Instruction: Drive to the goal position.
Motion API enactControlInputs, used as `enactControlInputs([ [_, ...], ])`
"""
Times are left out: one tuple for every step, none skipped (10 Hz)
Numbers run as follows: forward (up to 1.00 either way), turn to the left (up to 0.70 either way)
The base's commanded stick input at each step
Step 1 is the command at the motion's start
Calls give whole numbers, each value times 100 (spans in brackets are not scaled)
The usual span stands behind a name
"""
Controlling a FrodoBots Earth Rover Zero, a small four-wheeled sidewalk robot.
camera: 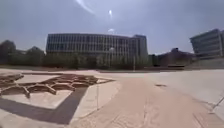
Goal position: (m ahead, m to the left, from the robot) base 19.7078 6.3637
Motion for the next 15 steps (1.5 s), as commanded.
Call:
enactControlInputs([
  [70,-1],
  [70,-18],
  [70,-12],
  [70,-2],
  [70,0],
  [70,0],
  [70,0],
  [70,0],
  [70,0],
  [70,0],
  [70,0],
  [70,-17],
  [70,-21],
  [70,0],
  [70,0],
])
